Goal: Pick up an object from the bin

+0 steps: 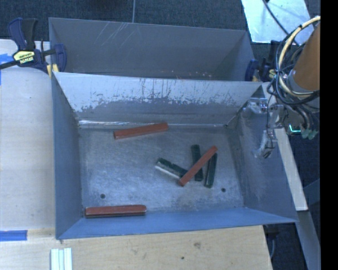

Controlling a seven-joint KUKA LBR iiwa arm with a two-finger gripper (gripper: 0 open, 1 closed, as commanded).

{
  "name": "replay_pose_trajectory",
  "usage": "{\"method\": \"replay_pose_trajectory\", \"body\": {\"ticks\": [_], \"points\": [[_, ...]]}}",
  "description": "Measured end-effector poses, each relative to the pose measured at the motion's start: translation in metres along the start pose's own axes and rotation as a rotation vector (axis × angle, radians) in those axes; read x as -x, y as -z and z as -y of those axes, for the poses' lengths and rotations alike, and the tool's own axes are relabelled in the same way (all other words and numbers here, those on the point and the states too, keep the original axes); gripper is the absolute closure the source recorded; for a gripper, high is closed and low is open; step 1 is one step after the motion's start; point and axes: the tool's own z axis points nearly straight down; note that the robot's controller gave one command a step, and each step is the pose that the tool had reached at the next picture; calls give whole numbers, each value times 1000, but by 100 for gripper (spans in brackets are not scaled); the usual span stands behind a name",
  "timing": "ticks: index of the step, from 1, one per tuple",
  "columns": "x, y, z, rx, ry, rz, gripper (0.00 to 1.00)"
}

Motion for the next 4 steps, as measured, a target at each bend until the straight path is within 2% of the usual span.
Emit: {"method": "replay_pose_trajectory", "body": {"ticks": [1,2,3,4], "points": [[11,-171,-60,-1,486,9,0],[14,-139,-83,-4,854,11,0],[39,-132,-104,-4,1116,10,0],[29,-171,-82,-1,1551,3,0]]}}
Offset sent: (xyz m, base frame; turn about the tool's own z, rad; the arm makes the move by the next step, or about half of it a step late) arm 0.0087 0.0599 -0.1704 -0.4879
